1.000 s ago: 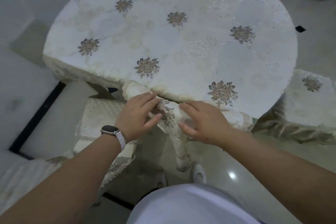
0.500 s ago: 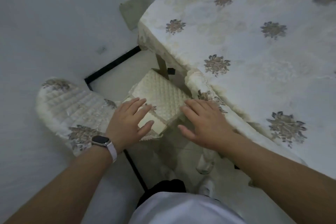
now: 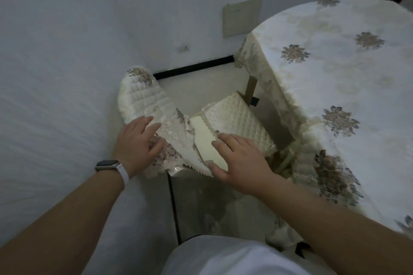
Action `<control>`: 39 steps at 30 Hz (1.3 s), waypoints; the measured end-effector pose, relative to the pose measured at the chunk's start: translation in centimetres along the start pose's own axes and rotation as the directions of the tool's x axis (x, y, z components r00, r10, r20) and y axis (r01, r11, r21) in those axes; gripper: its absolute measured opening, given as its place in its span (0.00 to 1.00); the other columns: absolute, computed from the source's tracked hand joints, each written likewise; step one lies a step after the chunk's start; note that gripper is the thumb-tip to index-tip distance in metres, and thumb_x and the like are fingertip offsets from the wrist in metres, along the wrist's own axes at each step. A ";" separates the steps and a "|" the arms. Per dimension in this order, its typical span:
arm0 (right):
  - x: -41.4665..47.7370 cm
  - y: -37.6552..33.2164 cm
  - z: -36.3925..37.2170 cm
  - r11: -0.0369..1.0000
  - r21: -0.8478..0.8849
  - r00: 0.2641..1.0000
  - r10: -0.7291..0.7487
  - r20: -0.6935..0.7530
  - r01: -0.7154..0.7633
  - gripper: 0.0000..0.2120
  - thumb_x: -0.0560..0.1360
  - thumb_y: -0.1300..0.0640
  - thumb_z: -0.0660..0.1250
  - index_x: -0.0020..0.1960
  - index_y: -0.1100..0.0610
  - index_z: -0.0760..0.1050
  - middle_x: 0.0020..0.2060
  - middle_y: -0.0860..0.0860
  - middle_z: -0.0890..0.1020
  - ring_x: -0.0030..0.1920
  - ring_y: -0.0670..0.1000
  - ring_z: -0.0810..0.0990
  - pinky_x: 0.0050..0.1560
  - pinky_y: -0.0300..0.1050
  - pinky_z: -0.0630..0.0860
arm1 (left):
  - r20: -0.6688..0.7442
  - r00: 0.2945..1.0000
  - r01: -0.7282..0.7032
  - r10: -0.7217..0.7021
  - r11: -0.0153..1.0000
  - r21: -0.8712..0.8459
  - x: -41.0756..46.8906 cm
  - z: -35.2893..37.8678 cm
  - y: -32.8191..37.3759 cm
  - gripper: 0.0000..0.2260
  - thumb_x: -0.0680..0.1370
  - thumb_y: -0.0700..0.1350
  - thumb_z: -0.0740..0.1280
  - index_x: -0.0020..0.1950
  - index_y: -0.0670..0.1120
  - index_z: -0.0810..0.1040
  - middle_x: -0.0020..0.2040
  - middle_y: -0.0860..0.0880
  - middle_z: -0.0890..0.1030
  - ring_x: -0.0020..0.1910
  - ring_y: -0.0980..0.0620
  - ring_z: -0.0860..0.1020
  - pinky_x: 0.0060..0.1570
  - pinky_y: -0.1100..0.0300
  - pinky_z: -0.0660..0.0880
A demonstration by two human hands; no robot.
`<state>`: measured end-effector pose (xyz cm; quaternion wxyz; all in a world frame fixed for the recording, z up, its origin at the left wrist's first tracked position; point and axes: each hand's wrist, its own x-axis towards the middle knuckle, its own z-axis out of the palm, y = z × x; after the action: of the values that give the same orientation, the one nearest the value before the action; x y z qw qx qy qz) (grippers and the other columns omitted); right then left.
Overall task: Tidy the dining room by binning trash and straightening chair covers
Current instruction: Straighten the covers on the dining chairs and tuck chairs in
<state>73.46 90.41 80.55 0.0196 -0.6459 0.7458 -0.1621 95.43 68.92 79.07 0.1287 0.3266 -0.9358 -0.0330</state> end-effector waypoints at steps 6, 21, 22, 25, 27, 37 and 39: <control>4.1 -4.0 3.5 0.996 0.041 0.997 -0.081 -0.008 0.081 0.23 0.74 0.40 0.63 0.61 0.55 0.77 0.60 0.54 0.79 0.58 0.56 0.78 0.56 0.52 0.75 | 0.082 0.995 0.058 -0.062 0.997 0.055 -0.1 -0.3 -4.0 0.28 0.76 0.62 0.58 0.65 0.42 0.78 0.69 0.39 0.74 0.70 0.38 0.70 0.65 0.40 0.69; 10.4 -9.8 10.2 0.962 0.265 0.996 -0.079 0.034 0.068 0.31 0.71 0.41 0.65 0.68 0.58 0.72 0.58 0.53 0.80 0.53 0.55 0.80 0.47 0.51 0.80 | 0.015 0.993 -0.121 0.120 0.991 0.060 0.3 1.8 -7.2 0.33 0.79 0.66 0.54 0.69 0.41 0.73 0.74 0.36 0.68 0.73 0.33 0.63 0.70 0.39 0.64; 10.5 -9.8 10.4 0.961 0.268 0.997 -0.071 0.019 0.063 0.31 0.71 0.41 0.65 0.68 0.58 0.73 0.57 0.53 0.80 0.51 0.54 0.81 0.45 0.49 0.80 | -0.012 0.991 -0.132 0.133 0.990 0.052 0.3 2.0 -7.3 0.32 0.79 0.65 0.54 0.68 0.40 0.72 0.73 0.35 0.68 0.73 0.33 0.63 0.71 0.39 0.63; 10.9 -9.2 10.5 0.966 0.251 0.999 -0.052 -0.015 0.055 0.29 0.71 0.43 0.66 0.67 0.58 0.74 0.55 0.52 0.81 0.49 0.54 0.81 0.42 0.48 0.80 | -0.052 0.987 -0.150 0.152 0.988 0.032 1.1 2.7 -7.2 0.30 0.79 0.63 0.56 0.68 0.39 0.70 0.72 0.33 0.67 0.73 0.31 0.61 0.71 0.37 0.61; 11.4 -8.5 10.4 0.966 0.255 0.998 -0.032 -0.045 0.042 0.28 0.70 0.44 0.67 0.66 0.58 0.75 0.55 0.52 0.81 0.49 0.54 0.81 0.41 0.47 0.80 | -0.052 0.985 -0.165 0.166 0.986 0.017 2.3 2.9 -6.9 0.29 0.78 0.62 0.57 0.67 0.39 0.69 0.72 0.33 0.68 0.73 0.31 0.60 0.72 0.37 0.60; 11.6 -4.8 9.1 0.980 0.201 0.996 0.024 -0.090 -0.006 0.27 0.69 0.42 0.64 0.63 0.56 0.77 0.49 0.49 0.82 0.45 0.52 0.81 0.34 0.45 0.77 | -0.071 0.974 -0.222 0.216 0.972 -0.080 5.7 4.3 -4.4 0.27 0.79 0.62 0.57 0.64 0.39 0.69 0.71 0.33 0.67 0.74 0.32 0.57 0.73 0.37 0.57; 11.4 -4.2 8.8 0.982 0.188 0.994 0.041 -0.098 -0.022 0.27 0.69 0.43 0.63 0.64 0.56 0.77 0.49 0.49 0.82 0.45 0.51 0.81 0.32 0.43 0.76 | -0.060 0.976 -0.216 0.210 0.971 -0.105 6.3 4.7 -3.7 0.27 0.78 0.61 0.58 0.64 0.39 0.69 0.71 0.33 0.67 0.74 0.32 0.57 0.72 0.36 0.58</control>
<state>77.67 77.00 75.36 0.0446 -0.6203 0.7375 -0.2633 91.69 62.00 75.39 0.1719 0.2173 -0.9588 -0.0628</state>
